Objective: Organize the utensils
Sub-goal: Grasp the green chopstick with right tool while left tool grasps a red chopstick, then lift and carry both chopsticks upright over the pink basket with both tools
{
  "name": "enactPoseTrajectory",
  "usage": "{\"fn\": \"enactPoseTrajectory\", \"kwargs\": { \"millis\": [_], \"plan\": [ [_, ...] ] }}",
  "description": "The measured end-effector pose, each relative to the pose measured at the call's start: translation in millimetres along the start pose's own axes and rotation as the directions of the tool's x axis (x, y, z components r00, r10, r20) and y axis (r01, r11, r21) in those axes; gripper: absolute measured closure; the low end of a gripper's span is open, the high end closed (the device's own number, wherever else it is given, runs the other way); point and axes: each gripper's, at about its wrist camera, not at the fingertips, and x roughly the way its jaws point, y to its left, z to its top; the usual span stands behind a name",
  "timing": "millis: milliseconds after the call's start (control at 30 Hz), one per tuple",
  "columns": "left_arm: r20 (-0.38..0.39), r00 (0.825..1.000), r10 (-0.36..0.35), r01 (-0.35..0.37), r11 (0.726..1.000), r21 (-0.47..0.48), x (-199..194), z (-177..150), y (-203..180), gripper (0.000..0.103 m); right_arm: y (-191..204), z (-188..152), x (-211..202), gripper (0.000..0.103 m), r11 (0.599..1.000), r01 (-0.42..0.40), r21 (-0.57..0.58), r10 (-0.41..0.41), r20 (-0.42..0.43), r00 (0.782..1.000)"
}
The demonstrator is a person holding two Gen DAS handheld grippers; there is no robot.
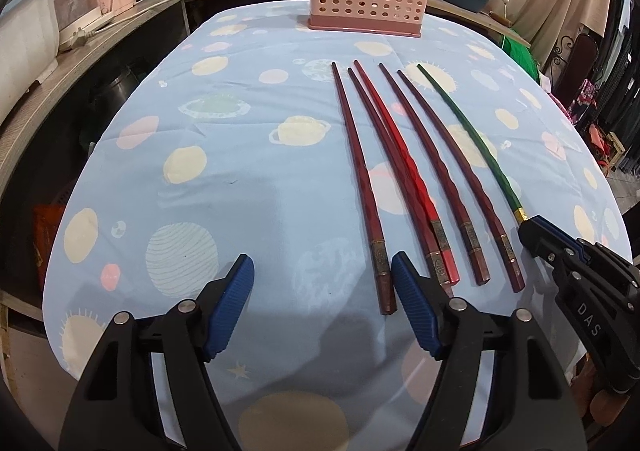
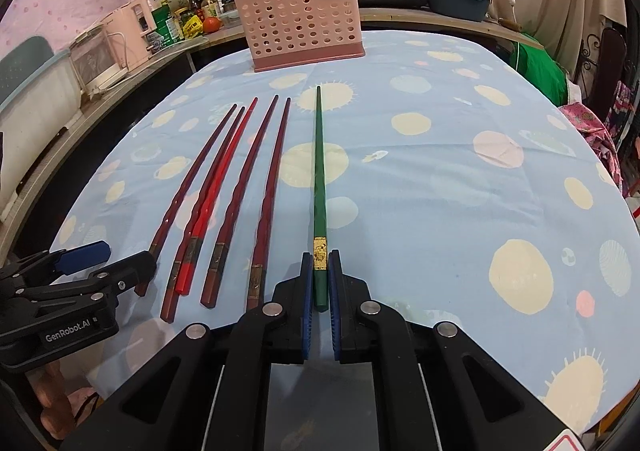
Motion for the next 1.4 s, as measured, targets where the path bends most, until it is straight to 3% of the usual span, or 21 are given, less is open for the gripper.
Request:
{"fn": "enactPoseTrajectory", "kwargs": {
  "millis": [200,267,567,1033,1400],
  "plan": [
    [0.012,1.000,0.008,-0.009,1.000,0.024,-1,-1,-2,0.058,0,0,0,0.096,1.000,0.000,0.001,0.000,0.000,1.000],
    [0.013,1.000,0.004,-0.004,1.000,0.029,-2,-1,-3,0.071,0,0,0,0.096,1.000,0.000,0.000,0.000,0.000,1.000],
    [0.004,1.000,-0.002,0.002,1.000,0.027,-3,0,-3,0.095,0,-1,0,0.096,1.000,0.000,0.000,0.000,0.000,1.000],
    [0.001,1.000,-0.012,0.012,1.000,0.011,-10,4,0,0.096,-4,3,-9,0.096,1.000,-0.009,0.020,0.009,0.014,1.000],
    [0.064,0.997,-0.030,0.032,0.999,-0.021,-42,29,9,0.096,-13,33,-50,0.096,0.999,-0.028,0.043,0.022,0.136,0.990]
  ]
}}
